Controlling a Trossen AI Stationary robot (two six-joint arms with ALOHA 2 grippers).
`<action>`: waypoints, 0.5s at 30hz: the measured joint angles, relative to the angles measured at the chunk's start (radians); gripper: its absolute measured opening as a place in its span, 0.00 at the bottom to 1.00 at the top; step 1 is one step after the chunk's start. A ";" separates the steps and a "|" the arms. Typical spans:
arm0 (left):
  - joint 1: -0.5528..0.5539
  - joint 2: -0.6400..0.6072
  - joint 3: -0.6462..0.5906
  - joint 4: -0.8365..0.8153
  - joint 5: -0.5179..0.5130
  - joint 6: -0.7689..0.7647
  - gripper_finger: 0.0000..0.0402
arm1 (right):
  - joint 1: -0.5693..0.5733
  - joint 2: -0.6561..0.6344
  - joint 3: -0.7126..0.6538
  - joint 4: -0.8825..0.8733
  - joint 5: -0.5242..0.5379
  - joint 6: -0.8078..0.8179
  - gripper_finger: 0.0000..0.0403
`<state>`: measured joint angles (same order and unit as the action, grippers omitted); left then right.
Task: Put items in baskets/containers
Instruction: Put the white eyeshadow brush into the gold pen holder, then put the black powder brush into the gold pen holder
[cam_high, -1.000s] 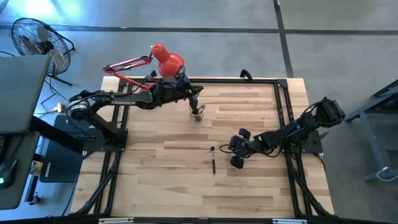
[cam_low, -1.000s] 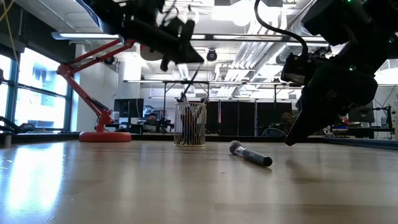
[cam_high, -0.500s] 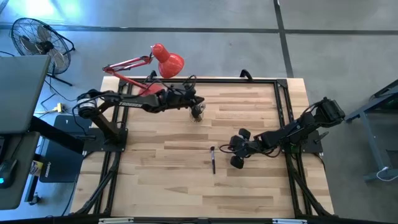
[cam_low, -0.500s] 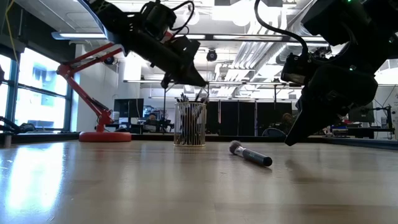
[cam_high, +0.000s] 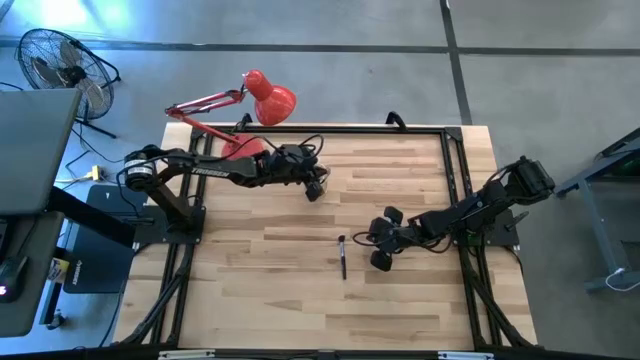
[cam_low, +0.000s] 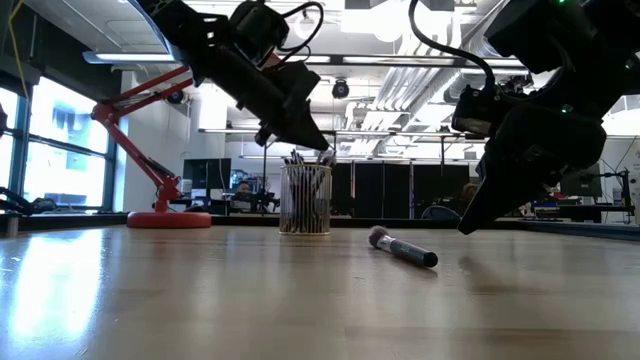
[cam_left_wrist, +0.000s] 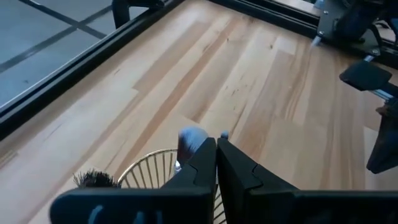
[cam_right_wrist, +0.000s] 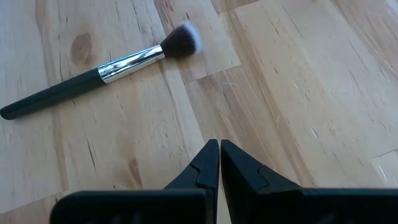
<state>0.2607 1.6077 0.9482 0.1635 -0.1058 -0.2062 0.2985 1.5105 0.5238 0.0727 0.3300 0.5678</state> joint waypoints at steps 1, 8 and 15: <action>0.000 0.000 0.000 -0.002 0.006 0.000 0.02 | 0.000 0.000 0.000 0.000 0.000 0.000 0.03; 0.001 0.000 0.000 -0.009 0.012 0.000 0.20 | 0.000 0.000 0.000 0.000 -0.003 0.000 0.03; 0.001 -0.016 0.021 -0.026 0.019 0.077 0.40 | 0.000 0.000 0.000 0.000 -0.004 0.000 0.03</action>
<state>0.2615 1.5917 0.9695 0.1379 -0.0872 -0.1296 0.2985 1.5105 0.5236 0.0728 0.3256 0.5682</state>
